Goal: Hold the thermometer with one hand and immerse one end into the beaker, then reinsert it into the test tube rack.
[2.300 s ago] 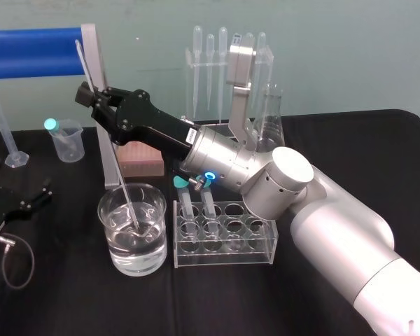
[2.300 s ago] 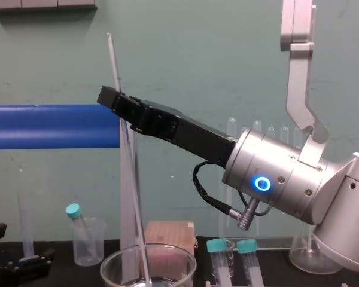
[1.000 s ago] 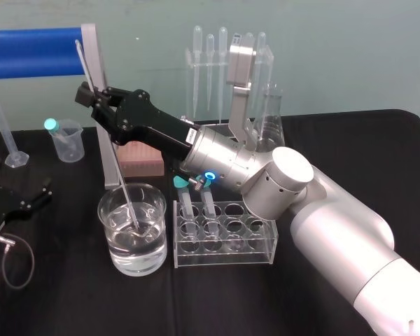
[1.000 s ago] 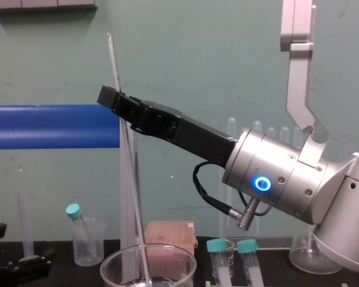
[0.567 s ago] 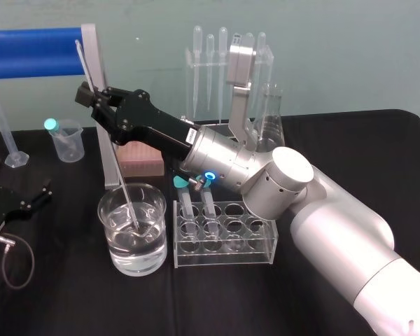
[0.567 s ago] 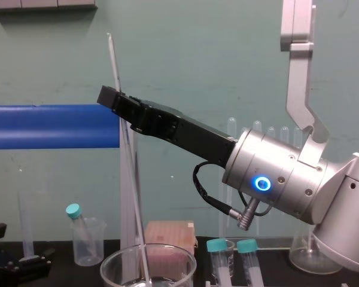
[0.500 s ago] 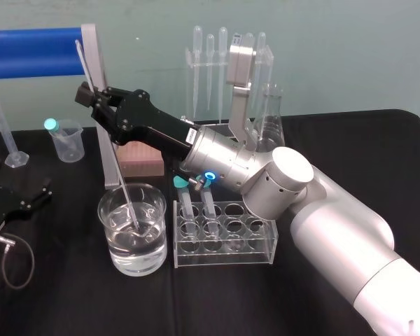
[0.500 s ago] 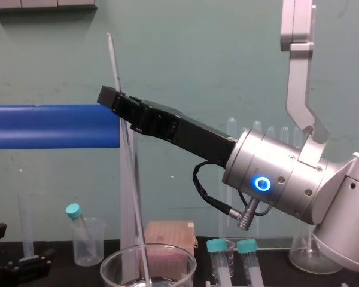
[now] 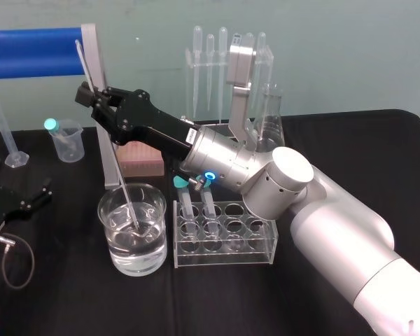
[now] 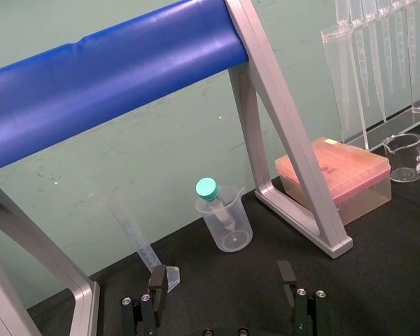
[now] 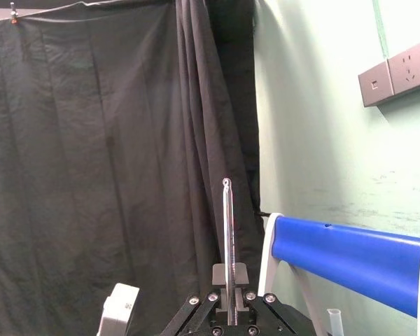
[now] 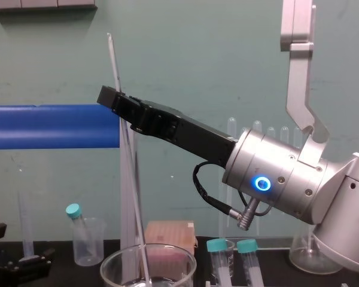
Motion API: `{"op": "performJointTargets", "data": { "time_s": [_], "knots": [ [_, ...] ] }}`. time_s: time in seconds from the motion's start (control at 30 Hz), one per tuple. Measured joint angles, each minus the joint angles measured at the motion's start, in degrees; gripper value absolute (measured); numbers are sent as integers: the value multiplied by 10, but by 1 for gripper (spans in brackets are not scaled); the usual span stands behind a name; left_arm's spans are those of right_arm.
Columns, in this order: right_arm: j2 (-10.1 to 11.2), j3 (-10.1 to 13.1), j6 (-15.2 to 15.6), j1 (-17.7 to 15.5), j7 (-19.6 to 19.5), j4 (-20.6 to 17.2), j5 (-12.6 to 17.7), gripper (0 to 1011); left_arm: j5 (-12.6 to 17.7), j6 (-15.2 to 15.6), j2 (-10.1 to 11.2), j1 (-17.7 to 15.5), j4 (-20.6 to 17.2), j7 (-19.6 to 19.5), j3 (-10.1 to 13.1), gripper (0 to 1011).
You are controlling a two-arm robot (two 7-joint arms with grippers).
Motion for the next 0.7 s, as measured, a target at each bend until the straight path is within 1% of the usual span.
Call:
{"op": "performJointTargets", "data": {
  "time_s": [0.7],
  "knots": [
    [0, 0, 0, 0, 0, 0, 0, 57, 0, 0, 0, 0, 0, 0, 0, 1008]
  ]
}}
